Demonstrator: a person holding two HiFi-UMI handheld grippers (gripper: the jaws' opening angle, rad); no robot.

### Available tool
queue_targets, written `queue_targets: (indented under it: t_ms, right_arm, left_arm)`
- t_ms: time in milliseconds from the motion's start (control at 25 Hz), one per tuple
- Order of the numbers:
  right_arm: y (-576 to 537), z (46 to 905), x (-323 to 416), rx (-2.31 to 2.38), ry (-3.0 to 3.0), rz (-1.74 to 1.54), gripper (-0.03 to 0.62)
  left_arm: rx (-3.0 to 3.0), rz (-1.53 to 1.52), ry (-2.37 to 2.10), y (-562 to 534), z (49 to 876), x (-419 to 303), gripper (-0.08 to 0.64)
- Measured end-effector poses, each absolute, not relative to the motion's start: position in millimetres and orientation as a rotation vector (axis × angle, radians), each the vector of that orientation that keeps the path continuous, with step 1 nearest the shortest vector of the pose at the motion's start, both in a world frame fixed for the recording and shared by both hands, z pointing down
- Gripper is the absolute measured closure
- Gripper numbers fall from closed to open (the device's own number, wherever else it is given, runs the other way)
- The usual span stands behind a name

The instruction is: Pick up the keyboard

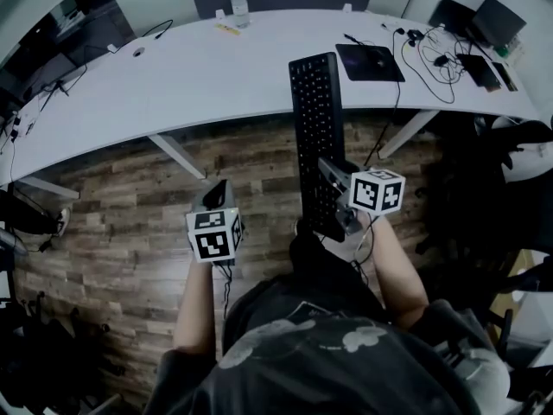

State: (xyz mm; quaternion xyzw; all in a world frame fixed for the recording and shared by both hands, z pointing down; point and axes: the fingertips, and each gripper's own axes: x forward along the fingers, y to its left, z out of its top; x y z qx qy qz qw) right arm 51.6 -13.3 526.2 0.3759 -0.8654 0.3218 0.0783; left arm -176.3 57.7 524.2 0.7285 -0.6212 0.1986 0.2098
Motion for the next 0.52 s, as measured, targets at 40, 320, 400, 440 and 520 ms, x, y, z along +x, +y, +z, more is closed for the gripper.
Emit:
queue_targets:
  t_ms: [40, 320, 400, 440, 520]
  right_arm:
    - [-4, 526, 51, 1.133, -2.589, 0.964, 0.520]
    - [53, 527, 51, 1.133, -2.604, 0.998, 0.522]
    - [66, 528, 50, 1.126, -2.612, 1.001, 0.523]
    - [72, 529, 50, 1.124, -2.616, 1.001, 0.522]
    - [83, 531, 48, 1.120, -2.623, 1.002, 0.523]
  left_arm:
    - [2.026, 0.549, -1.723, 68, 526, -178, 0.558]
    - [2.037, 0.542, -1.715, 125, 532, -180, 0.557]
    - [2.037, 0.532, -1.716, 138, 533, -180, 0.558]
    - [2.038, 0.529, -1.717, 144, 534, -180, 0.558]
    - [2.040, 0.526, -1.719, 156, 536, -181, 0.558]
